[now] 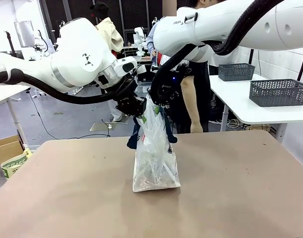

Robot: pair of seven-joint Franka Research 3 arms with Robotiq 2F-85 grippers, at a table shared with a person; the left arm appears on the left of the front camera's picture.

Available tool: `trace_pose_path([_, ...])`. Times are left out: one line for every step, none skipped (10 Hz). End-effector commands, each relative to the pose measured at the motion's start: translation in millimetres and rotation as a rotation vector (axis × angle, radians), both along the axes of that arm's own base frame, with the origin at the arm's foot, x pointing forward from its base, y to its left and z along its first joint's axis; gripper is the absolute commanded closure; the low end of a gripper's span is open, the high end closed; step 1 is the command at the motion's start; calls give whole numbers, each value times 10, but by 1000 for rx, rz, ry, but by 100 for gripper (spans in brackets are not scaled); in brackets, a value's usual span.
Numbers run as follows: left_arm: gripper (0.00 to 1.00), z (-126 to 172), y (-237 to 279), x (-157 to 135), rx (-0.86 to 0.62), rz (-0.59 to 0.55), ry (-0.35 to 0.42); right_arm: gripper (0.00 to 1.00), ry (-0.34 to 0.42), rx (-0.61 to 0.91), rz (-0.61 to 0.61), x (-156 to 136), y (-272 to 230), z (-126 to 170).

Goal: Transfer purchased items from the store into the shopping bag.
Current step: Move the Reusable shopping bag to the right side of the table.

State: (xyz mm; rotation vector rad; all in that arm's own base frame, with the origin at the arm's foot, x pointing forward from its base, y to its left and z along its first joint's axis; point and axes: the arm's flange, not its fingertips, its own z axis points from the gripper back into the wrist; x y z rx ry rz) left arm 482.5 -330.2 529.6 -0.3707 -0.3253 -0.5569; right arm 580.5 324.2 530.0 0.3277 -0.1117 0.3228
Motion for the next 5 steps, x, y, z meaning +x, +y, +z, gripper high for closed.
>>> trace_pose_path([100, 42, -50, 13, -8, -18, -49, 100, 19, -5, -17, 39, 120, -26])
trace_pose_path([100, 37, -62, 16, -18, -42, -67, 100, 25, -2, -24, 53, 147, -40])
trace_pose_path([100, 46, -63, 34, -24, -43, -78, 100, 31, 12, -39, 87, 170, -55])
trace_pose_path([100, 43, -61, 61, -31, -42, -86, 100, 37, 11, -33, 104, 194, -66])
trace_pose_path([100, 39, -56, 72, -41, -42, -87, 100, 39, 20, -37, 103, 218, -73])
